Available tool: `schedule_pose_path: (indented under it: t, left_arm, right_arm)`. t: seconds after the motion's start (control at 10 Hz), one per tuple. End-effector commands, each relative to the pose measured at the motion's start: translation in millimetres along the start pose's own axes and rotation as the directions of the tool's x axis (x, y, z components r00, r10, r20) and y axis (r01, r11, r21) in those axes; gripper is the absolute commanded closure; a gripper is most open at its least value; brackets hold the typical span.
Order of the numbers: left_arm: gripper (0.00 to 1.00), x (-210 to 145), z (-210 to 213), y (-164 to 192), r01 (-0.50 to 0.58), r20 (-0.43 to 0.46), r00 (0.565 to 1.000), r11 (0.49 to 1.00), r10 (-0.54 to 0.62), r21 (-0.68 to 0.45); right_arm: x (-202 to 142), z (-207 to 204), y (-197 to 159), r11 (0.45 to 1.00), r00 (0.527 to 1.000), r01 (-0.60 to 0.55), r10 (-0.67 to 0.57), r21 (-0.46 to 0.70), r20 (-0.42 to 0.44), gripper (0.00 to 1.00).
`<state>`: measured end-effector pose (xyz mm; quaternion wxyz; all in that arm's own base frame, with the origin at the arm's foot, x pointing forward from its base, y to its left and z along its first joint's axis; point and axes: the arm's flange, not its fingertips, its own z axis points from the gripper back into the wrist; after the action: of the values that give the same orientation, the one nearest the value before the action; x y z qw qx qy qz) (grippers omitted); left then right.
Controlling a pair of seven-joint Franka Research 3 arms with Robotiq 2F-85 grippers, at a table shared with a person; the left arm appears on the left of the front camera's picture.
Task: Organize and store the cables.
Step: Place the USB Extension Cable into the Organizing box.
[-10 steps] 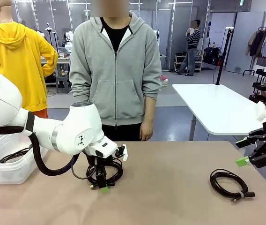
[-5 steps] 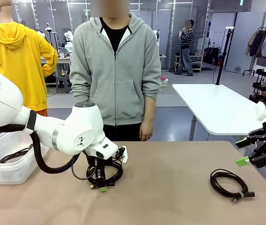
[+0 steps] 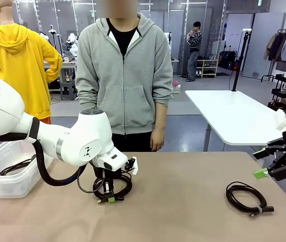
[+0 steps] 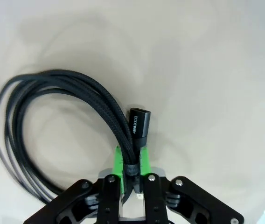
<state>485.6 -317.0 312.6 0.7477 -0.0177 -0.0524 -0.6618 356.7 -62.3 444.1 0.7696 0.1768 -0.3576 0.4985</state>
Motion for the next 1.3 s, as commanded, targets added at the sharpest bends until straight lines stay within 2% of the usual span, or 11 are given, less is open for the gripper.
schedule_pose_path:
  t: [0.0,0.3,0.4,0.5,0.7,0.8,1.1,1.2]
  left_arm:
    - [1.00,0.3,20.5,-5.7,0.011,-0.024,1.000,1.000,-0.011,0.009]
    - [1.00,-3.7,75.8,-24.3,0.056,-0.065,0.997,0.996,-0.051,0.075]
    - [0.94,-4.9,87.8,-30.2,0.082,-0.061,0.995,0.993,-0.076,0.087]
    - [0.94,-5.1,95.8,-35.2,0.087,-0.075,0.994,0.991,-0.079,0.103]
    - [0.94,-2.2,102.5,-42.4,0.127,-0.072,0.990,0.985,-0.119,0.119]
    - [0.94,2.1,103.4,-32.6,0.071,-0.051,0.997,0.993,-0.066,0.099]
    - [0.94,2.1,103.4,-32.6,0.071,-0.051,0.997,0.993,-0.066,0.099]
    - [0.86,0.8,101.7,-36.1,0.079,-0.058,0.996,0.992,-0.074,0.098]
  right_arm:
    - [3.1,0.2,-0.1,1.000,1.000,0.027,-0.027,0.002,0.006,0.00]
    - [3.1,0.2,-0.1,1.000,1.000,0.027,-0.027,0.002,0.006,0.00]
    - [3.1,0.2,-0.1,1.000,1.000,0.027,-0.027,0.002,0.006,0.00]
    - [3.1,0.2,-0.1,1.000,1.000,0.027,-0.027,0.002,0.006,0.00]
    - [3.1,0.2,-0.1,1.000,1.000,0.027,-0.027,0.002,0.006,0.00]
    - [3.1,0.2,-0.1,1.000,1.000,0.027,-0.027,0.002,0.006,0.00]
    - [3.1,0.2,-0.1,1.000,1.000,0.027,-0.027,0.002,0.006,0.00]
    - [3.1,0.2,-0.1,1.000,1.000,0.027,-0.027,0.002,0.006,0.00]
